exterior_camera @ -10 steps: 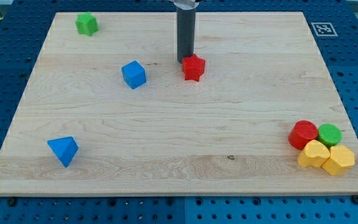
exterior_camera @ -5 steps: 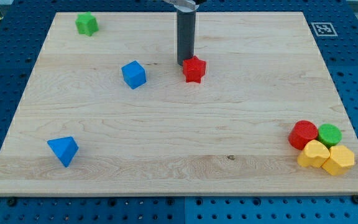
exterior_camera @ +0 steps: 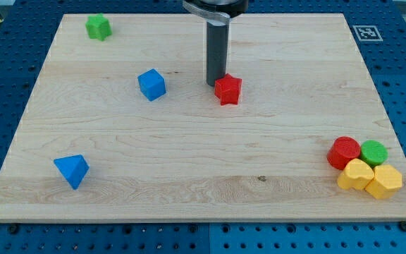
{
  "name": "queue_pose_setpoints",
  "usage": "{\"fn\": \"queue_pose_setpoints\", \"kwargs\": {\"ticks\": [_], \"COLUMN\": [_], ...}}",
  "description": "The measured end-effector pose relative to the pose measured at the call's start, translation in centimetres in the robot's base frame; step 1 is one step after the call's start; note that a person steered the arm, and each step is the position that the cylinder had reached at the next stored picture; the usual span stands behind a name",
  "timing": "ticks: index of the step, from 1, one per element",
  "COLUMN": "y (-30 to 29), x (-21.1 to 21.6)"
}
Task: Place the red star towards the left side of the yellow hexagon
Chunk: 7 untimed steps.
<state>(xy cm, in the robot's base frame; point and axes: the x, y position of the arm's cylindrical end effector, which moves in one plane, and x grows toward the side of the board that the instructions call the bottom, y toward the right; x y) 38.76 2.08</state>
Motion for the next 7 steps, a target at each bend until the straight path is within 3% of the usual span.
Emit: {"fn": "queue_pose_setpoints", "kwargs": {"ticks": [7], "y": [5.7], "x": [5.6]}}
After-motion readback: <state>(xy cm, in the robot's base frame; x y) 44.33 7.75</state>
